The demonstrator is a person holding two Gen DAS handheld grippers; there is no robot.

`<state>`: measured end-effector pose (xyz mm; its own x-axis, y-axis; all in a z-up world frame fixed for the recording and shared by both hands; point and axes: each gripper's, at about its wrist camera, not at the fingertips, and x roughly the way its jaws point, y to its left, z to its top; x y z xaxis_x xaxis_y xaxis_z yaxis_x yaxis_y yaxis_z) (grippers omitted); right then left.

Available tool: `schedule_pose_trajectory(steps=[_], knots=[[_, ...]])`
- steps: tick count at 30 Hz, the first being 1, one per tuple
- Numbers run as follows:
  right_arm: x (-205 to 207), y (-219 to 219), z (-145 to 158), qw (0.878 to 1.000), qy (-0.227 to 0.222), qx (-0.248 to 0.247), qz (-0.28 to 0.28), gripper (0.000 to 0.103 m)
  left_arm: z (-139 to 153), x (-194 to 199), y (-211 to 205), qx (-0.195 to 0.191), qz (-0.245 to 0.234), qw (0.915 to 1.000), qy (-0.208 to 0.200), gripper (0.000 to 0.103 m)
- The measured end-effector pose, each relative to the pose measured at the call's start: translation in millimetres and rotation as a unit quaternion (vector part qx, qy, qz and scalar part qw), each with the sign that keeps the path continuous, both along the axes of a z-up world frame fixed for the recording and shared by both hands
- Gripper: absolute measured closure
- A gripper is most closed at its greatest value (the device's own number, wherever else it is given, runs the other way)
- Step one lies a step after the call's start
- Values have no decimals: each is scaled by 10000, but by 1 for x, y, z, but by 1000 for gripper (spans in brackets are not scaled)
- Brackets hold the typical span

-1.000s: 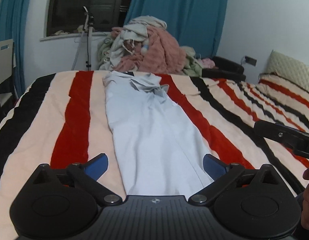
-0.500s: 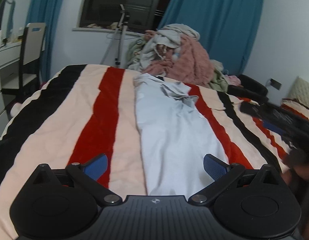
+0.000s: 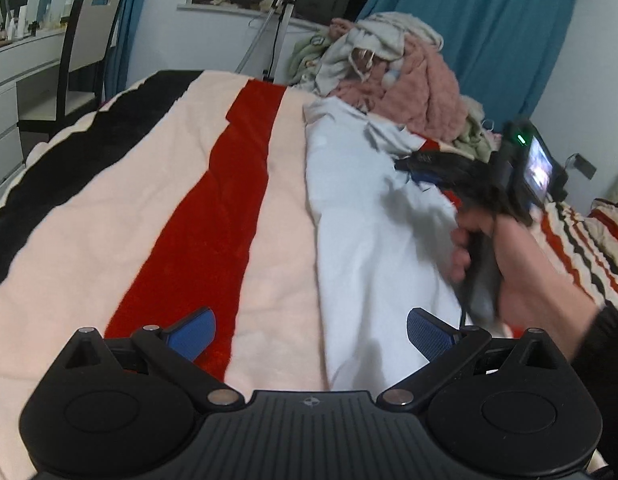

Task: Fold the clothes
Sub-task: 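Move the open right gripper toward the T-shirt collar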

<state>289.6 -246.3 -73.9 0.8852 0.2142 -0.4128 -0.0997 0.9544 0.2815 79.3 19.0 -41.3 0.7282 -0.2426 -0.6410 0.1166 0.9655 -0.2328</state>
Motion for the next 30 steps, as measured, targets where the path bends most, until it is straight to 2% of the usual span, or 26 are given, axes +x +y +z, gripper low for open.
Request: schedule_pose_trajectory(steps=[2,3,4,7,10,12,14,15,18,19,21,23,26,30], knots=[[27,-3,-9,9999,73,-57,-60,75,-7,7,-1,51,1,10000,37,0],[43,-6,-15,9995,264,-127,-135,75,-10,10,-1,70,7,10000,57,0],[57,-14,-23,9986,458,-40,-259,79,-14,14,-1,86,16,9999,82,0],[79,-39,-34,9965,466,526,-463,80,-25,27,-5,178,43,9996,217,0],[95,-48,-29,9970,202,387,-636,79,-32,36,-13,409,1,9990,168,0],[99,-50,-26,9965,-92,121,-822,79,-37,40,-18,520,-39,9984,210,0],[90,-49,-24,9891,-615,-320,-1295,74,-42,45,-23,580,-80,9979,275,0],[87,-48,-24,9872,-726,-365,-1373,75,-44,48,-24,578,-88,9978,301,0],[83,-43,-27,9892,-749,-504,-1159,74,-44,52,-29,602,-109,9977,309,0],[82,-40,-28,9896,-755,-561,-1090,73,-43,53,-31,628,-115,9975,302,0],[74,-38,-25,9887,-812,-585,-1119,58,-41,51,-34,760,-124,9966,276,0],[64,-36,-19,9878,-780,-621,-1196,28,-36,50,-38,901,-116,9953,330,1],[47,-31,-4,9912,-466,-810,-933,28,-14,43,-47,973,-175,9938,504,2],[14,-32,29,9910,-161,-925,-958,28,41,9,-69,1246,-407,9910,263,1]])
